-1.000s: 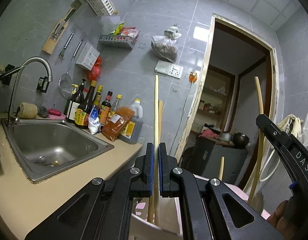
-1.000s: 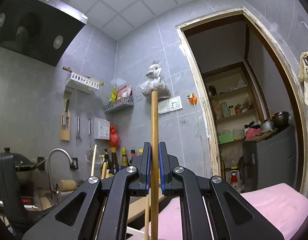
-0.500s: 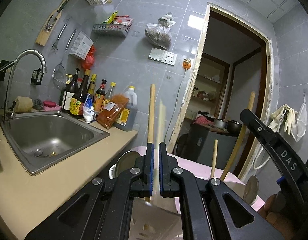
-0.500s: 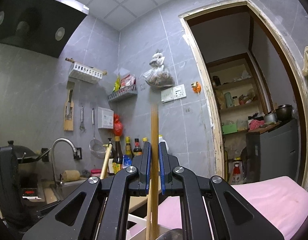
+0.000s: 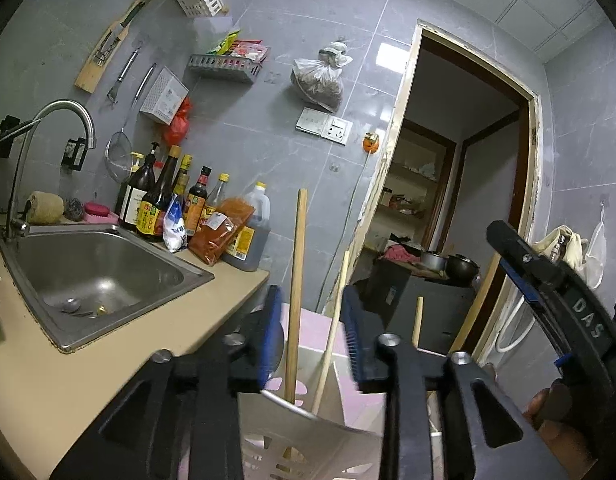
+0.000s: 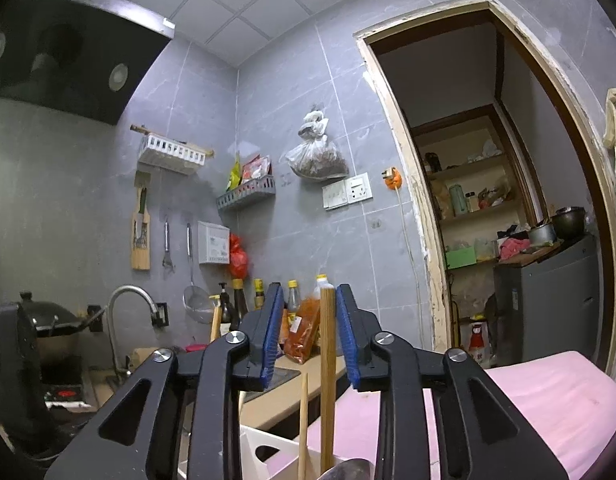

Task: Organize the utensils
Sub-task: 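Lower both chopsticks into the caddy and open both grippers, then move both grippers back to the utensils on the cloth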

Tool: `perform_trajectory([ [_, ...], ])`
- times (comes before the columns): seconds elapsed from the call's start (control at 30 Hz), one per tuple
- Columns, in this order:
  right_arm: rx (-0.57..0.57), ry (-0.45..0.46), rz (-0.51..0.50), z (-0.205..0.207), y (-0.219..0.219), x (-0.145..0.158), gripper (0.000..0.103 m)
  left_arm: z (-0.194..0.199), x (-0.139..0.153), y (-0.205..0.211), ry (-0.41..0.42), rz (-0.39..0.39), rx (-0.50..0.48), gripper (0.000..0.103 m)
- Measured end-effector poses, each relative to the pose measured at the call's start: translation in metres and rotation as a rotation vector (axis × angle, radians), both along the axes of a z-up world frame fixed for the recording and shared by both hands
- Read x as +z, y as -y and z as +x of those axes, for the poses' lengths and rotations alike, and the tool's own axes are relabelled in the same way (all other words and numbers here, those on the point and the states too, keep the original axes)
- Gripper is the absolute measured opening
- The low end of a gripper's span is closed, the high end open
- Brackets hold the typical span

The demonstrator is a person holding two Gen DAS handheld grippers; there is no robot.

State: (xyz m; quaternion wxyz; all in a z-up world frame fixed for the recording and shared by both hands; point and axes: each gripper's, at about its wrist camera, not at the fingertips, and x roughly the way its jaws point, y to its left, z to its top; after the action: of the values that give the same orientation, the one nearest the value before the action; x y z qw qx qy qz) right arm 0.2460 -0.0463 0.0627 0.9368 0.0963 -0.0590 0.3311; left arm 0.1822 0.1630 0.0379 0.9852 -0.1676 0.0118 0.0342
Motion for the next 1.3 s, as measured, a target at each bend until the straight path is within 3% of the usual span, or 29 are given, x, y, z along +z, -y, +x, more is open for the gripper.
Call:
perform_trajectory([
  [0.1,-0.004,-0.012,0.021,-0.002,0.010,0.007,0.047,-0.005,0.008,0.001,0.019,0.011,-0.005,0.035],
  [0.17,-0.021,-0.016,0.020,-0.005,0.020,0.011,0.051,-0.008,0.014,0.004,0.029,0.022,-0.013,0.041],
  [0.23,-0.042,-0.029,0.015,-0.008,0.030,0.015,0.066,-0.012,0.020,0.007,0.032,0.028,-0.030,0.056],
  [0.3,-0.045,-0.050,0.009,-0.010,0.044,0.016,0.079,-0.015,0.023,0.011,0.029,0.032,-0.065,0.063],
  [0.4,-0.071,-0.088,-0.021,-0.012,0.064,0.014,0.085,-0.018,0.028,0.023,0.006,0.060,-0.102,0.065],
  [0.47,-0.092,-0.117,-0.031,-0.016,0.083,0.012,0.089,-0.018,0.029,0.033,-0.025,0.085,-0.135,0.077],
  [0.53,-0.109,-0.137,-0.034,-0.019,0.099,0.010,0.103,-0.021,0.029,0.044,-0.042,0.102,-0.164,0.086],
  [0.7,-0.164,-0.181,-0.084,-0.031,0.142,0.008,0.103,-0.025,0.024,0.074,-0.081,0.155,-0.215,0.089],
  [0.97,-0.254,-0.275,-0.269,-0.045,0.187,-0.007,0.103,-0.020,0.006,0.127,-0.215,0.198,-0.351,0.089],
  [1.2,-0.273,-0.449,-0.434,-0.046,0.210,-0.044,0.102,0.000,-0.013,0.168,-0.377,0.223,-0.435,0.089],
  [1.3,-0.244,-0.542,-0.485,-0.043,0.214,-0.060,0.095,0.014,-0.022,0.180,-0.460,0.231,-0.453,0.089],
])
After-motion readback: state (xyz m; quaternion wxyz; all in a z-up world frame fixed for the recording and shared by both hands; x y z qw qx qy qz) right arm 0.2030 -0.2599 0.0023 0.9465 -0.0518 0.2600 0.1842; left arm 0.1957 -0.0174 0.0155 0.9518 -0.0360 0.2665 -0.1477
